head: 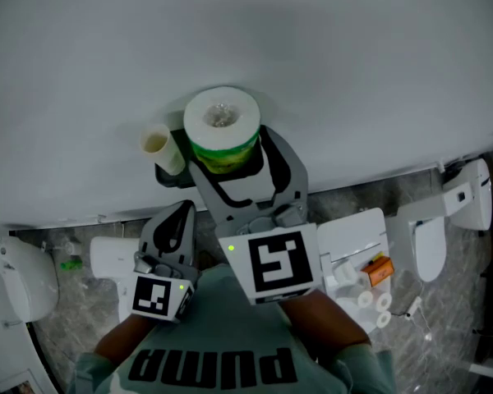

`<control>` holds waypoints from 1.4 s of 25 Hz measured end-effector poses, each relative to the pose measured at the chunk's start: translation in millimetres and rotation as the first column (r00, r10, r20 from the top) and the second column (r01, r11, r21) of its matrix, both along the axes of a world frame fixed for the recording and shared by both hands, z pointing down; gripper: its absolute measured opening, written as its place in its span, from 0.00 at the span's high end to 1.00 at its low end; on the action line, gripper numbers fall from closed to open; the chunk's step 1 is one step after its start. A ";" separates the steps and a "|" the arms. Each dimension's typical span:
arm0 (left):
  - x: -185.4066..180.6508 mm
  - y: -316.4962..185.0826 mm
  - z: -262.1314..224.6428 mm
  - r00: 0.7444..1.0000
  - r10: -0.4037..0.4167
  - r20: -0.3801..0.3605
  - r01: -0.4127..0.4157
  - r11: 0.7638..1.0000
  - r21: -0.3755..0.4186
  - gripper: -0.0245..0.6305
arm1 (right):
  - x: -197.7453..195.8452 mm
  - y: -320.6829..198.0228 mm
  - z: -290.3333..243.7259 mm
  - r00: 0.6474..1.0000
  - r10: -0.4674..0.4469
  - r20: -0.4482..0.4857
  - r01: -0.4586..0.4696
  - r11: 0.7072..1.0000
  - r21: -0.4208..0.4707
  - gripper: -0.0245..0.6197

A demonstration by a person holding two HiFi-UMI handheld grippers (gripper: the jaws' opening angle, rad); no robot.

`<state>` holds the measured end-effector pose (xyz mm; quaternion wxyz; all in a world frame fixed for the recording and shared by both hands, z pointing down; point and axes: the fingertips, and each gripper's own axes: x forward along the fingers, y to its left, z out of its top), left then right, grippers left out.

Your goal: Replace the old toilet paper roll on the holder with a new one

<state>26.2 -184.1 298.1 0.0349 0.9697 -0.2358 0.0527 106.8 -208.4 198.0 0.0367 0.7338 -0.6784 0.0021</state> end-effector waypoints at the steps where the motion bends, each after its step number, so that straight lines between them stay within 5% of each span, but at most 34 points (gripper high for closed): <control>1: -0.4 -1.3 -0.7 1.000 -0.004 -0.003 0.004 1.000 -0.001 0.96 | 0.8 -1.9 -0.2 1.000 0.000 -0.002 0.000 1.000 0.000 0.37; 22: -5.4 -17.3 9.9 0.999 -0.013 0.047 0.013 1.000 0.001 0.96 | 6.5 -25.4 0.6 0.998 0.005 -0.057 -0.006 1.000 -0.005 0.32; 35: 0.7 -6.7 14.4 0.998 0.017 0.065 -0.018 1.000 0.014 0.96 | 13.0 -10.8 -16.4 1.000 0.005 0.020 -0.007 0.996 0.084 0.32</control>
